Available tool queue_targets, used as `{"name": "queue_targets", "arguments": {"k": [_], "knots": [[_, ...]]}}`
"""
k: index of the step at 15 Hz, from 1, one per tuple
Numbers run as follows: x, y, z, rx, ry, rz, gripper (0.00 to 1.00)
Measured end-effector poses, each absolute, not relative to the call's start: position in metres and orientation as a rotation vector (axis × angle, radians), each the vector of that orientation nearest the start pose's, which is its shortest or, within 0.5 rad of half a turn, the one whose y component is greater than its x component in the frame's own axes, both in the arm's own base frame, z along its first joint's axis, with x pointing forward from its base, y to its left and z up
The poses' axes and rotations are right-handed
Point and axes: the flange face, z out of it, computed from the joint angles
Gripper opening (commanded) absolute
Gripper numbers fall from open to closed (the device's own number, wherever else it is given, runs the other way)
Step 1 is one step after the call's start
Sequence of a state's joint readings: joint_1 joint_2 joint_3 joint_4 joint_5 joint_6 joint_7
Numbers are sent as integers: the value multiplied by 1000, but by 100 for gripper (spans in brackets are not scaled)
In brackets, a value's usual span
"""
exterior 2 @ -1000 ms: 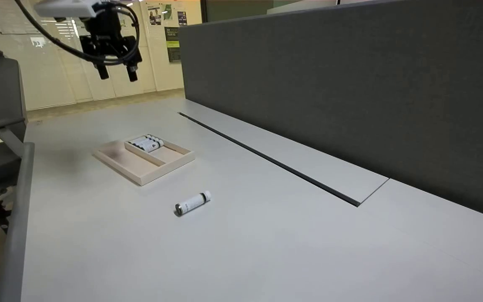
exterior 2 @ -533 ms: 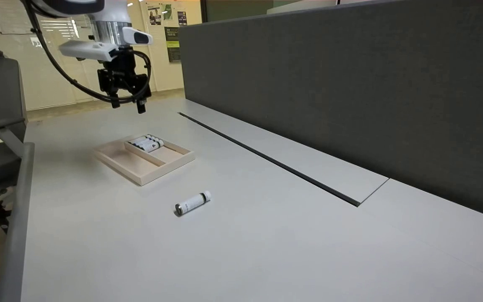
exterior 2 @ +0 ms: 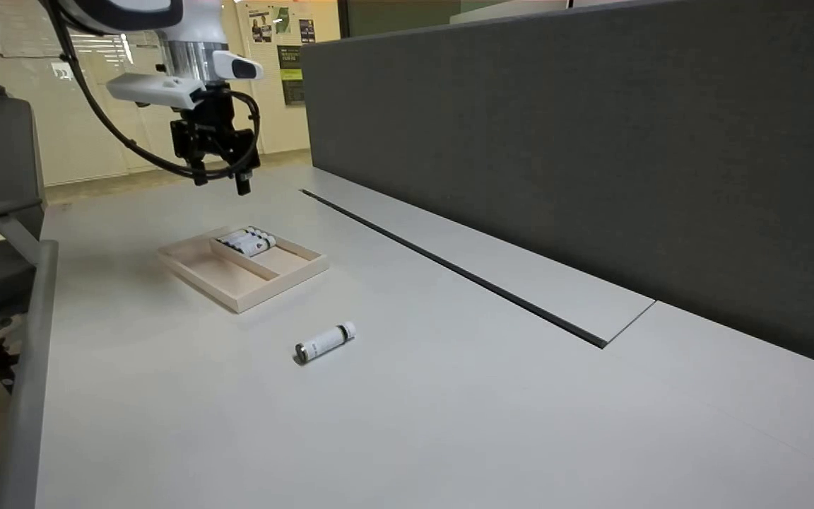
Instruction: Pick up one object and put it on the table
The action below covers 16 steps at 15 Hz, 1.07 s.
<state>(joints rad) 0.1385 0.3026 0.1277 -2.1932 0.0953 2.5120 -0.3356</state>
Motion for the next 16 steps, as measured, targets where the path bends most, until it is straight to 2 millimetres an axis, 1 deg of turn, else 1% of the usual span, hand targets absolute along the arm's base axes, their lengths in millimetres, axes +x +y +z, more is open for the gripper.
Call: {"name": "queue_targets", "arguments": {"k": [2,5,8,11,16], "knots": [[546,131,231,-2955,-737,-36,100],[557,107,198,-2969,-665,-52,100],[568,94,167,-2964,-619,-25,100],[579,96,149,-2946,-605,-14,100],[589,113,138,-2918,-625,-22,100]]}}
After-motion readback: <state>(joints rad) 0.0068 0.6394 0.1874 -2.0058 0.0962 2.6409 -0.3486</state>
